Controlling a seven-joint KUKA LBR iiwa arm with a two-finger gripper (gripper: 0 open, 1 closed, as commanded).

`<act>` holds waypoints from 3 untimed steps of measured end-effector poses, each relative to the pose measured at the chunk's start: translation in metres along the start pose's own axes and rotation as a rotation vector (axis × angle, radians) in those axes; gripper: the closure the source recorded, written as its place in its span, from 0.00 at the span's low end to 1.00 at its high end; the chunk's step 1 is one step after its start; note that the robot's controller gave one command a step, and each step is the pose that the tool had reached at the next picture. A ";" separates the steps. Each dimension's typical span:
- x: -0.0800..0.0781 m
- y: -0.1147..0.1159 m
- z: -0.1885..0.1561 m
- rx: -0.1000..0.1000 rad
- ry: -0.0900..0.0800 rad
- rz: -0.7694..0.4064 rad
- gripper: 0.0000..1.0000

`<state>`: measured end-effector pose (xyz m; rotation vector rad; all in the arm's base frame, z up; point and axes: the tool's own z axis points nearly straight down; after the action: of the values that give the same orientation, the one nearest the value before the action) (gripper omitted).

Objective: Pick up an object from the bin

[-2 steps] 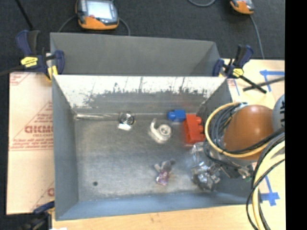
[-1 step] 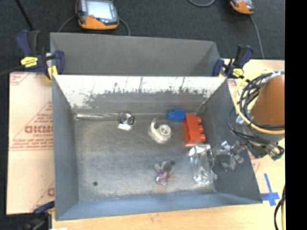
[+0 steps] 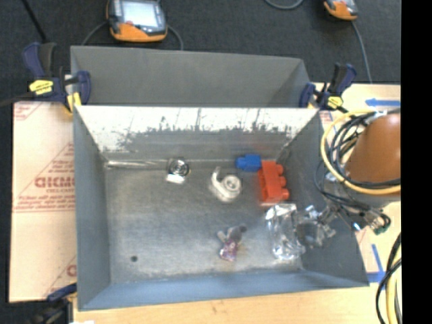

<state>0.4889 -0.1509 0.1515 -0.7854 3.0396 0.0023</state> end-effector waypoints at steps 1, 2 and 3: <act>0.000 0.000 -0.001 0.001 -0.001 0.001 0.00; -0.002 -0.004 0.074 0.007 -0.023 -0.160 0.00; -0.005 0.010 0.073 0.022 -0.020 -0.270 0.00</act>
Offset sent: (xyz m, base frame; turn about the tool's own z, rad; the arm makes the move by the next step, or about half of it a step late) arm 0.0000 0.0000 0.0000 0.0000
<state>0.4883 -0.1391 0.0788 -1.1783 2.8826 -0.0227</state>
